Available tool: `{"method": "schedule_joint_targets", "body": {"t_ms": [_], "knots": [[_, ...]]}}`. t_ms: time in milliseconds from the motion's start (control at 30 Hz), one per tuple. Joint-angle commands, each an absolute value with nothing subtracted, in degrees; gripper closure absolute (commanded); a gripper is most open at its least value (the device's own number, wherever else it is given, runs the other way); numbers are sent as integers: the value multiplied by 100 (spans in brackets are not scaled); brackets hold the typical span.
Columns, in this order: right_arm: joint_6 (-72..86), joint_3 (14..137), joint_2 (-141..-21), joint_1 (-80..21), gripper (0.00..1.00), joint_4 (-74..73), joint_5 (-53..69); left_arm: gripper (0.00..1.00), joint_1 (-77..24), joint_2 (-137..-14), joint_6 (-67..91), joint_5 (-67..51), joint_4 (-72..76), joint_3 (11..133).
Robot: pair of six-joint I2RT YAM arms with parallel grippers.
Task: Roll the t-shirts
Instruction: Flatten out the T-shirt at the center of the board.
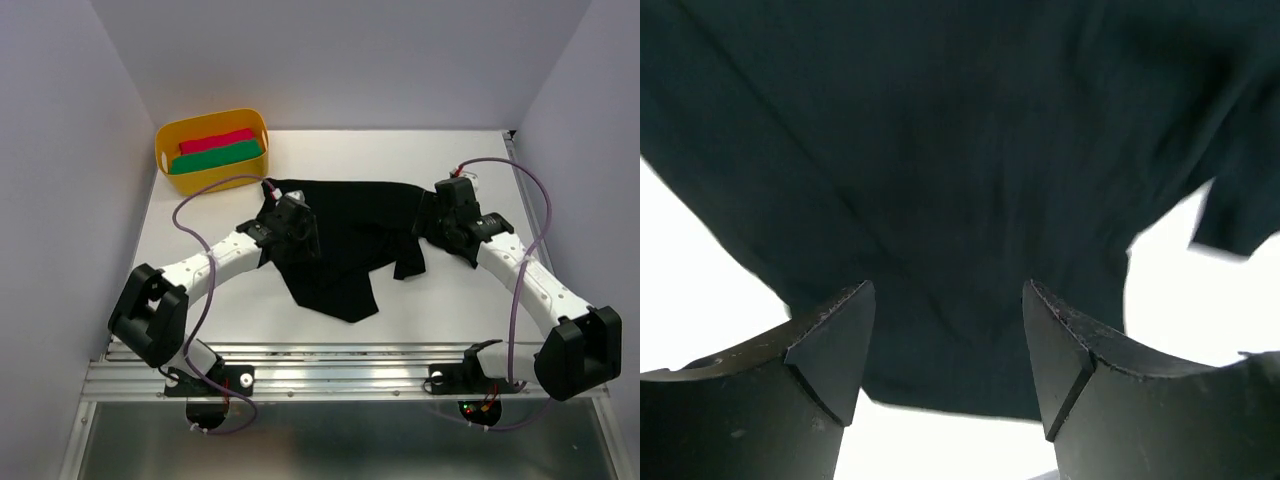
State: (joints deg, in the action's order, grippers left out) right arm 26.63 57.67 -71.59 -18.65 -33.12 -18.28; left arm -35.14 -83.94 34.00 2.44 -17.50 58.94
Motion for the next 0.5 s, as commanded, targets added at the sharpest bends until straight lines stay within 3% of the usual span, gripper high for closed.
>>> {"method": "schedule_joint_targets", "body": {"t_ms": [0, 200, 467], "knots": [[2997, 5722, -7128, -1819, 15, -3190, -1626, 27, -3848, -8411, 4366, 80, -1407, 5336], [3085, 5713, -7146, -1819, 15, -3190, -1494, 28, -4131, -8666, 4895, 26, -1196, 5063], [3076, 5766, -7225, -1819, 15, -3199, -1397, 42, -4271, -9211, 5168, 149, -940, 5097]]}}
